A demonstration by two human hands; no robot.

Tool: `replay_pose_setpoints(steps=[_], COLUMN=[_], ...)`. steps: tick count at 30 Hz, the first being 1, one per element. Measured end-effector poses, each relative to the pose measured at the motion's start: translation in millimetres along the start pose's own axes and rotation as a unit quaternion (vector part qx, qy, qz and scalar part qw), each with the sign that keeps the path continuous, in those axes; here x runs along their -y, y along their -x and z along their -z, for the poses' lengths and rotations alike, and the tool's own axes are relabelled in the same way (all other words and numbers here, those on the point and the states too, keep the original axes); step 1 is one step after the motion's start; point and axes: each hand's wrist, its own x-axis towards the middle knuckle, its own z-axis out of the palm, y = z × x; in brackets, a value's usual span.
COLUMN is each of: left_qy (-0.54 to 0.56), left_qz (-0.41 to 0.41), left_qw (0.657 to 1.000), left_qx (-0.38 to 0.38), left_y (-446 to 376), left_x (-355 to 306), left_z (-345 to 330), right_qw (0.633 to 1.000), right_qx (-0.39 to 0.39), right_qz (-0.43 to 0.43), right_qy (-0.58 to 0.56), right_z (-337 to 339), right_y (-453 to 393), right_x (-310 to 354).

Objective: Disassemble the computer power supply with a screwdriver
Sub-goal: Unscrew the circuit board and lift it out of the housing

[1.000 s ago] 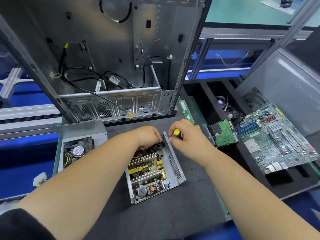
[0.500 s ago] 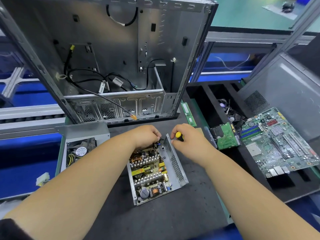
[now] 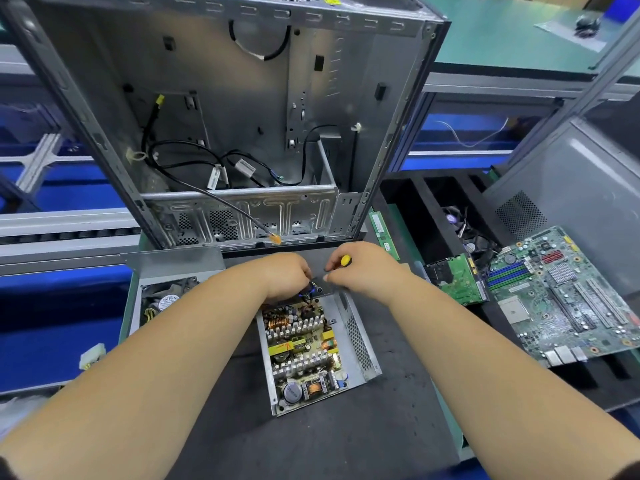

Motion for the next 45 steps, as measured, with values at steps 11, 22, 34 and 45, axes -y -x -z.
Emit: replay_pose_setpoints(steps=[11,22,34,45], left_qy=[0.032,0.109,0.218,0.255], left_qz=[-0.047,-0.016,0.001,-0.002], left_qw=[0.998,0.994,0.975,0.966], left_qx=[0.002,0.000,-0.032,-0.037], left_y=[13.1,9.6,-4.2,-2.3], left_x=[14.6,13.9,3.9,9.3], left_z=[6.0,1.1,-4.5,-7.4], right_qw=[0.990,0.985,0.993,0.989], right_qx=[0.113,0.142,-0.038,-0.059], right_qz=[-0.051,-0.034,0.047,0.010], right_qy=[0.067,0.088,0.099,0.135], right_z=[0.0,0.5,-10.3,-15.2], right_y=[-19.4,-20.7,-13.2,-13.5], right_x=[27.2,31.9,9.7,4.1])
